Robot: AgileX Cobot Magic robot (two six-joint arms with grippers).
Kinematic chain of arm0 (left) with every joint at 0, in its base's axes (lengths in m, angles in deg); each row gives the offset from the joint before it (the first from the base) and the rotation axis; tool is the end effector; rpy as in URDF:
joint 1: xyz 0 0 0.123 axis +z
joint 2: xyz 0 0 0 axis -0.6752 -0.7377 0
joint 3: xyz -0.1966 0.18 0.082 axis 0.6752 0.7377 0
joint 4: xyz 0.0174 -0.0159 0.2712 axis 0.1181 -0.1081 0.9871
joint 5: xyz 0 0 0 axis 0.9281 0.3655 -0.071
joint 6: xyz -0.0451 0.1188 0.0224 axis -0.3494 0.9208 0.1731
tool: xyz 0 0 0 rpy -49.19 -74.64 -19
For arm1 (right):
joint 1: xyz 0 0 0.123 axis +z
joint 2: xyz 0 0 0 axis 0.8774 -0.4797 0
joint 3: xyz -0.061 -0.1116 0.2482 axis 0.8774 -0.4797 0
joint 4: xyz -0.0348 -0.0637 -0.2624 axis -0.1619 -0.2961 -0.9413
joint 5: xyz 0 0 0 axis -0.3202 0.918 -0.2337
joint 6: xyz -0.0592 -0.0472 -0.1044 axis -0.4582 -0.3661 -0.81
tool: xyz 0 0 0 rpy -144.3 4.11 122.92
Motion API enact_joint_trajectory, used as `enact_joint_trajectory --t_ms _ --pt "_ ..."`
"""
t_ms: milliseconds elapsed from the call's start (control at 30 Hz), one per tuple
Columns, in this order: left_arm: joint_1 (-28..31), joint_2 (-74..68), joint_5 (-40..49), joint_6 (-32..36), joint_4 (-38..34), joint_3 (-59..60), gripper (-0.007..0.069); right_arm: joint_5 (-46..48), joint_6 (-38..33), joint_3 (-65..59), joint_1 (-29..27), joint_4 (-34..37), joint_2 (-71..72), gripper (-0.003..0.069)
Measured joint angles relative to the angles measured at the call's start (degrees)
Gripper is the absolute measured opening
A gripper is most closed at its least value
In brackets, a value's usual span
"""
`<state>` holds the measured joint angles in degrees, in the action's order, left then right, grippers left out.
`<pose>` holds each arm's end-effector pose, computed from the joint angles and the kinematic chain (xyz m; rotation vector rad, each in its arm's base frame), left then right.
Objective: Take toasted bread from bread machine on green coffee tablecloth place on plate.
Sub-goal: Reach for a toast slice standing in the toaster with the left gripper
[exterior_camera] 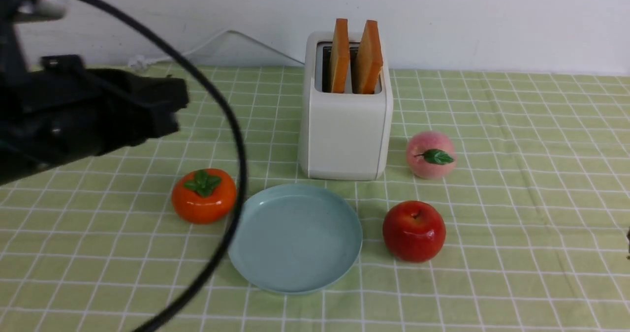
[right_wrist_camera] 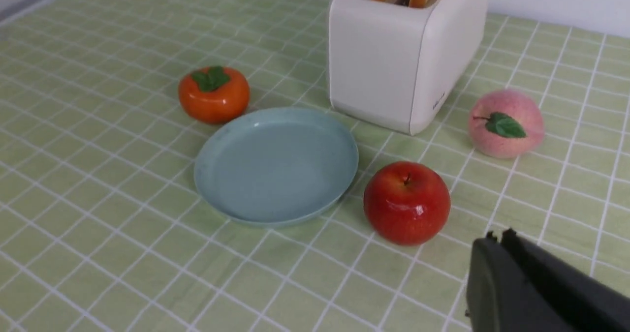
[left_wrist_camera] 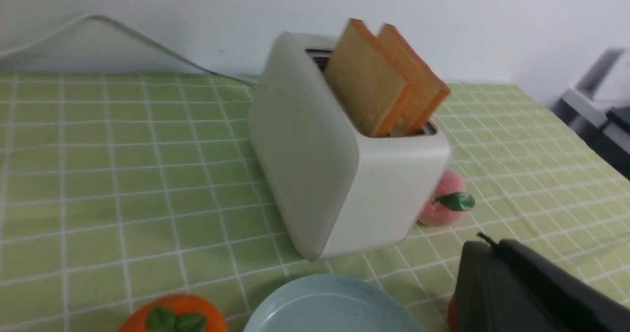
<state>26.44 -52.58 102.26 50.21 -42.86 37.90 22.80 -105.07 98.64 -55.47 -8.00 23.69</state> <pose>0.2761 -0.1097 0.3267 0.2472 1.8382 -0.5360 0.1473 0.0658 0.3309 -0.4156 1.9252 0.4261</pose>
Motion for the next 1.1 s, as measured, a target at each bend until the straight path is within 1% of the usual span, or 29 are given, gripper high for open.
enact_joint_trajectory --t_ms 33,67,100,133,167,300,433,500,600,700,767,867,967,1100 --pt "-3.0 -1.9 -3.2 2.1 -1.2 -0.9 -0.0013 0.0 1.2 1.1 0.9 -1.6 -2.1 0.0000" --pt "-7.0 -4.8 -9.0 4.8 -3.5 -2.4 -0.0013 -0.2 3.0 2.5 1.8 -3.3 -5.1 0.0000" --pt "-9.5 -6.3 -12.0 5.9 -4.8 -3.4 -0.0013 -0.3 4.0 3.2 2.2 -3.9 -6.6 0.0000" --pt "-10.4 -7.0 -14.0 6.4 -5.5 -3.9 -0.0013 -0.5 4.3 3.4 2.2 -4.1 -7.1 0.0000" --pt "-13.1 -9.7 -17.9 8.0 -7.4 -5.6 -0.0013 -1.0 5.2 3.8 2.3 -4.4 -8.4 0.0000" --pt "-17.0 -18.7 -21.5 10.6 -9.7 -11.9 -0.0013 -3.6 5.7 3.8 2.3 -4.5 -8.4 0.0001" --pt "-17.3 -24.9 -21.7 11.1 -10.1 -17.1 0.0009 -5.8 5.7 2.8 2.3 -4.5 -5.8 0.0003" --pt "-17.3 -28.8 -22.2 11.1 -10.3 -20.7 0.0051 -6.8 5.7 0.7 2.3 -4.5 -2.3 0.0003" --pt "-17.3 -32.0 -22.0 11.1 -10.3 -24.0 0.0123 -9.1 5.4 -3.0 2.3 -4.5 2.9 0.0003" --pt "-17.3 -34.7 -20.8 11.1 -10.3 -26.5 0.0217 -11.2 5.3 -6.7 2.3 -4.5 7.4 0.0003" --pt "-17.3 -37.2 -20.3 11.1 -10.3 -28.0 0.0292 -11.3 5.3 -9.0 2.3 -4.5 9.4 0.0003" --pt "-17.3 -41.2 -20.8 11.1 -10.3 -31.2 0.0365 -11.4 5.3 -11.2 2.3 -4.1 10.3 0.0003" --pt "-17.3 -44.3 -23.1 11.1 -10.3 -34.4 0.0393 -11.4 5.3 -12.1 2.3 -3.3 10.3 0.0005" --pt "-17.3 -48.2 -24.9 11.1 -10.3 -39.0 0.0398 -12.2 5.2 -12.3 2.3 -2.8 10.3 0.0008"
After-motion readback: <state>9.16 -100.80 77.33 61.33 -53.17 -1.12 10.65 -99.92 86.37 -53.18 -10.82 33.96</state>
